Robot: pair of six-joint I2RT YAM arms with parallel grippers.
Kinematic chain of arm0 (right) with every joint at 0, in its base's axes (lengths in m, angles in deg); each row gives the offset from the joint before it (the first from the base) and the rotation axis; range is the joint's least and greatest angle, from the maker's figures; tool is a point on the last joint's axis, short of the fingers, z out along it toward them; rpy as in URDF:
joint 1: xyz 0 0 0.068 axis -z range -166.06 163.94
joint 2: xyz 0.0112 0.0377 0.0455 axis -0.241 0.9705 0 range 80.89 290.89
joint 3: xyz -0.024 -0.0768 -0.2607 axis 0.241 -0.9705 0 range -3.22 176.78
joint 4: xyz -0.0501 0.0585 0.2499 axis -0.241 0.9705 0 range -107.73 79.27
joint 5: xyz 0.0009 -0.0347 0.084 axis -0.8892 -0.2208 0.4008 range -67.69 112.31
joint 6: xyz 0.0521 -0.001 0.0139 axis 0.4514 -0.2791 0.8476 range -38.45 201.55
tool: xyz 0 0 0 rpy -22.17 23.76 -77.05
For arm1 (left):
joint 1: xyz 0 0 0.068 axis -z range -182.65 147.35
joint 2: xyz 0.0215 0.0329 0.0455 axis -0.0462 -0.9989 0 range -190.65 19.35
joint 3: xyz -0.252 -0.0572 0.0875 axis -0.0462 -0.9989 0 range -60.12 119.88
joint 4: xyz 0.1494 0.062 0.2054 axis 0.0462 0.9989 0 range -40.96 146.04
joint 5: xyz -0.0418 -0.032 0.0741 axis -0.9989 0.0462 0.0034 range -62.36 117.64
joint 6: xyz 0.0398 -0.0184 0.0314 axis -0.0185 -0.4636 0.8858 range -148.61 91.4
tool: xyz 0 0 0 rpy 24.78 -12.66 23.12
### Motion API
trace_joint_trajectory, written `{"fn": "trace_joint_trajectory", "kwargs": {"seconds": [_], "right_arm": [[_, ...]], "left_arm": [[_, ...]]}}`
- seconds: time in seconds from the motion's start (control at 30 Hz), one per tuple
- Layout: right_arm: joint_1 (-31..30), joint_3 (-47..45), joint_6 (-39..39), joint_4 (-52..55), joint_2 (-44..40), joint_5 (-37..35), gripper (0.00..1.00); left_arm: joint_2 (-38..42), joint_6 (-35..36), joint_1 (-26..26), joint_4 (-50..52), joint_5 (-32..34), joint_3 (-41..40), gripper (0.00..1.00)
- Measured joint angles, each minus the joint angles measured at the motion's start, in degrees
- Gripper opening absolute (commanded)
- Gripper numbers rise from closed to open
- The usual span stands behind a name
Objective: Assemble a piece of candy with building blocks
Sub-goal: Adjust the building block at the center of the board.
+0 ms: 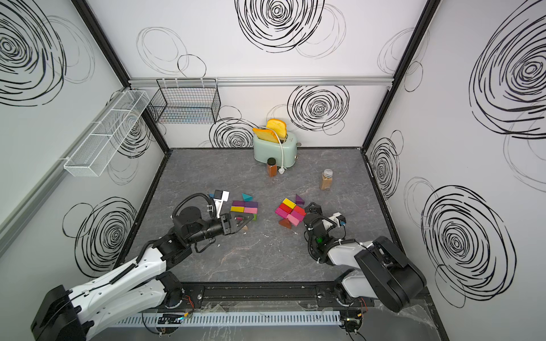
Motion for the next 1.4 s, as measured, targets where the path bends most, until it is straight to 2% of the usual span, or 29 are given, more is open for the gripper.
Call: {"fn": "trace_joint_trajectory", "kwargs": {"seconds": [0.1,0.23,0.37,0.53,0.77,1.4], "right_arm": [[4.3,-0.1,-5.2,3.7,-6.3,5.2,0.99],[13.6,-0.2,-15.0,6.4,-8.7,17.9,0.99],[17.2,2.6,-24.2,11.7,-5.4,28.2,0.99],[17.4,9.2,-32.4,13.2,2.6,38.4,0.99],[14.6,9.3,-36.0,13.2,4.2,41.3,0.99],[10.3,8.0,-35.7,4.5,8.7,43.5,0.99]], "left_arm": [[0.0,0.0,0.0,0.0,0.0,0.0,0.98],[0.0,0.0,-0.1,0.0,0.0,0.0,0.98],[0.1,0.0,-0.3,0.0,0.0,0.0,0.98],[0.2,0.0,-0.7,0.0,0.2,-0.3,0.98],[0.2,0.0,-1.2,0.0,0.4,-0.3,0.98],[-1.1,0.0,-1.2,0.0,1.7,-0.3,0.98]]}}
